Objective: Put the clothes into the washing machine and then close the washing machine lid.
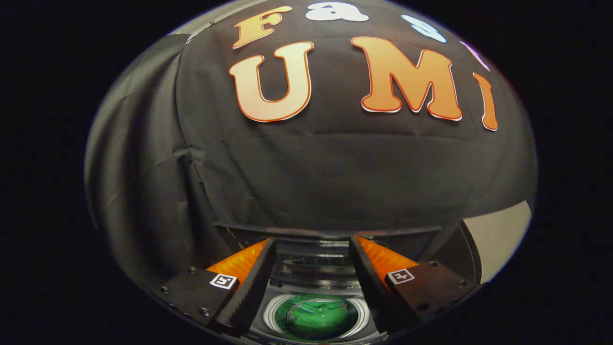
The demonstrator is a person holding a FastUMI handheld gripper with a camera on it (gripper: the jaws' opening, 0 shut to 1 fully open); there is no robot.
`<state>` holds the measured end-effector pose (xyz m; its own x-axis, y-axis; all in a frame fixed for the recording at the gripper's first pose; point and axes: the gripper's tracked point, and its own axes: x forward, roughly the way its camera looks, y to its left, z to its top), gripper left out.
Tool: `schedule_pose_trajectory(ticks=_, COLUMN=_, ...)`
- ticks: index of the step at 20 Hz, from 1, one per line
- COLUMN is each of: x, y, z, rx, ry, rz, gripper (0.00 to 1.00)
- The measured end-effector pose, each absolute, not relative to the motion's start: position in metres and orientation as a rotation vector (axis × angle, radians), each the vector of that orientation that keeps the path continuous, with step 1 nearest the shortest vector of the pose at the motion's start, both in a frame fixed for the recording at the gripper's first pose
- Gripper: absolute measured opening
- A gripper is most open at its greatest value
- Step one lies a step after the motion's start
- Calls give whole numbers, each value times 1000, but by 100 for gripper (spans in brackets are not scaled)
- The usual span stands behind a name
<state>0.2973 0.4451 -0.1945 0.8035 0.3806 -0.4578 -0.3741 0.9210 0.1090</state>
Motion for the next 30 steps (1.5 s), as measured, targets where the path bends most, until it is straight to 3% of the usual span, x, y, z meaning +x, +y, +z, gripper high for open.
schedule_pose_trajectory(ticks=11, x=342, y=437, z=-223, rx=1, ry=527, rz=299, gripper=99)
schedule_pose_trajectory(ticks=21, x=292, y=428, z=-216, rx=-33, ry=430, rz=305, gripper=99)
schedule_pose_trajectory(ticks=23, x=244, y=418, z=-291, rx=-52, ry=709, rz=323, gripper=99)
schedule_pose_trajectory(ticks=24, x=221, y=422, z=-313, rx=-5, ry=738, rz=343, gripper=99)
schedule_pose_trajectory(ticks=30, x=205, y=414, z=-299, rx=35, ry=673, rz=331, gripper=98)
